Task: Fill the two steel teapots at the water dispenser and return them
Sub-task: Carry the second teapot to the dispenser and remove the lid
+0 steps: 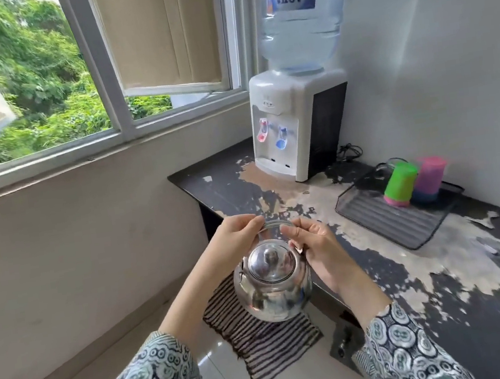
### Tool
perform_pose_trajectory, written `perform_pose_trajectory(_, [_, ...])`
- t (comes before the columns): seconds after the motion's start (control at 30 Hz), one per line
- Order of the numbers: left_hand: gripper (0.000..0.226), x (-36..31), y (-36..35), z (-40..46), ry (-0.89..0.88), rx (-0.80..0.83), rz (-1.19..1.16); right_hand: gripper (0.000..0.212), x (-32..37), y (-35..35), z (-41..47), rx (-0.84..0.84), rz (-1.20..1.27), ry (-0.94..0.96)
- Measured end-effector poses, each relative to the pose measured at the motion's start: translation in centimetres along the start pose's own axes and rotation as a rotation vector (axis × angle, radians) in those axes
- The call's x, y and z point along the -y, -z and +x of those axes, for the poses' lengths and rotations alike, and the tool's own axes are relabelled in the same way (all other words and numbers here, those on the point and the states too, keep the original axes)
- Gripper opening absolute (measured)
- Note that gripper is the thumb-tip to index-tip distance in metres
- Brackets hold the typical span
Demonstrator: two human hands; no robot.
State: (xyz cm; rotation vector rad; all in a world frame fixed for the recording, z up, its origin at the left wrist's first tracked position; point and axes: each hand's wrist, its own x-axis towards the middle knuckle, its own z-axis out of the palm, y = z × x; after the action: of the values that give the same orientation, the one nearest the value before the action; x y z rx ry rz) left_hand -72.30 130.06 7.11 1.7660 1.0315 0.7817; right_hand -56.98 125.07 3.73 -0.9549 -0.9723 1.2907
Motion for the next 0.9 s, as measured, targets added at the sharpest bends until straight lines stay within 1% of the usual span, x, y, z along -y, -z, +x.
perform_pose_trajectory(0.2, [0.037, 4.7, 2.5, 11.0, 0.026, 0.047, 0.011, 0.016, -1.8, 2.1, 11.3, 0.006, -0.037, -0.031])
perform_pose_trajectory(0.3, [0.038, 6.7, 3.7, 17.3, 0.050, 0.031, 0.000, 0.012, -2.3, 3.4, 17.2, -0.016, -0.093, -0.042])
perform_pose_trajectory(0.43, [0.038, 8.4, 4.5, 24.6, 0.053, 0.014, 0.086, 0.016, -2.5, 5.1, 23.7, -0.026, -0.149, -0.048])
perform_pose_trajectory(0.5, [0.037, 9.5, 4.8, 28.1, 0.067, 0.008, 0.138, 0.017, -2.9, 5.9, 26.7, -0.062, -0.192, -0.047])
perform_pose_trajectory(0.53, [0.036, 9.9, 5.0, 29.6, 0.067, 0.015, 0.158, 0.014, -3.2, 6.3, 28.0, -0.088, -0.211, -0.052])
perform_pose_trajectory(0.63, [0.035, 11.4, 5.1, 33.7, 0.037, 0.087, 0.193, 0.010, -4.4, 7.5, 31.7, -0.175, -0.251, -0.065])
perform_pose_trajectory(0.77, [0.041, 13.6, 5.4, 39.0, -0.032, 0.204, 0.242, 0.010, -6.4, 8.6, 35.9, -0.296, -0.252, -0.063])
perform_pose_trajectory(0.8, [0.040, 14.2, 5.5, 40.8, -0.042, 0.242, 0.264, 0.011, -6.9, 9.0, 37.1, -0.334, -0.247, -0.060])
perform_pose_trajectory(0.9, [0.038, 15.3, 5.8, 44.4, -0.088, 0.304, 0.304, 0.024, -8.0, 9.2, 39.3, -0.401, -0.247, -0.069])
